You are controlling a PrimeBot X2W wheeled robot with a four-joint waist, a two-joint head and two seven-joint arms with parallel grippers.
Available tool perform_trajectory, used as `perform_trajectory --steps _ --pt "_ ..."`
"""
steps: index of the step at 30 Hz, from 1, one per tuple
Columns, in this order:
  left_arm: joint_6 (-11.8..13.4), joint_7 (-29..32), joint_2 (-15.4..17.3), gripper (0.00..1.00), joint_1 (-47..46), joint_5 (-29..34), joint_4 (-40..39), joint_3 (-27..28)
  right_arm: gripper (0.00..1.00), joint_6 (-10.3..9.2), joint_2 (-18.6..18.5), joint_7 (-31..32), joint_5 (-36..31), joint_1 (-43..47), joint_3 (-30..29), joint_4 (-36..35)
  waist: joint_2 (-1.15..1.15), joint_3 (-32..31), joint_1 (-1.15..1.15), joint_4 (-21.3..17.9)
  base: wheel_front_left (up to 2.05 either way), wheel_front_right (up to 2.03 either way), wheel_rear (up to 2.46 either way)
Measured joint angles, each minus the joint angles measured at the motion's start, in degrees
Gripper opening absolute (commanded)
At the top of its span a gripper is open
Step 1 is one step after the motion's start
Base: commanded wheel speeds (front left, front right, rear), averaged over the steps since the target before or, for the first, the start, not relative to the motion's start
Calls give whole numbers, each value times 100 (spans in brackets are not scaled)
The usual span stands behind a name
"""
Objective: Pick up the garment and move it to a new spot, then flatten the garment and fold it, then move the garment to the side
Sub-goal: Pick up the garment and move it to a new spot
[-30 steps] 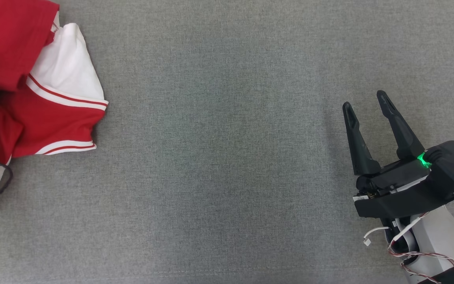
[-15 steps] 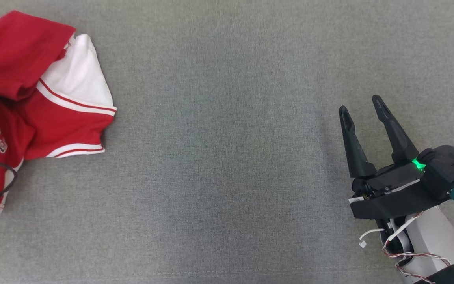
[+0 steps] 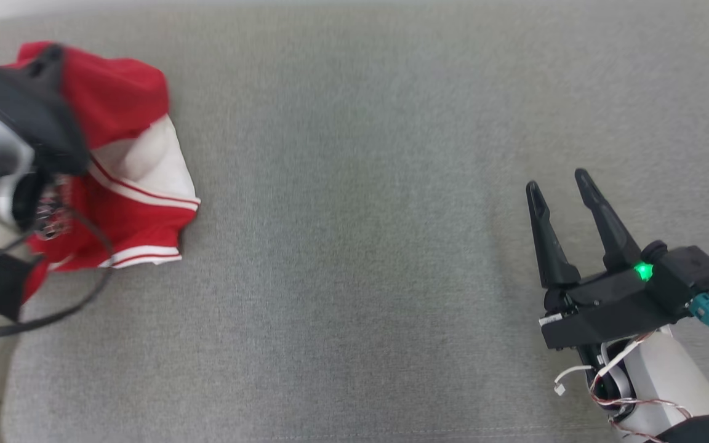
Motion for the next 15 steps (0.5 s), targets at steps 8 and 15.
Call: perform_trajectory --steps 8,15 --pt "-1 -81 -140 0 118 -543 -1069 -955 100 15 100 0 25 256 -51 134 -1 -613 -1 -162 0 0 0" --pt "-1 -132 -179 0 430 -1372 -2227 -1624 100 16 125 0 59 548 -109 151 0 -983 -1 -449 0 0 0"
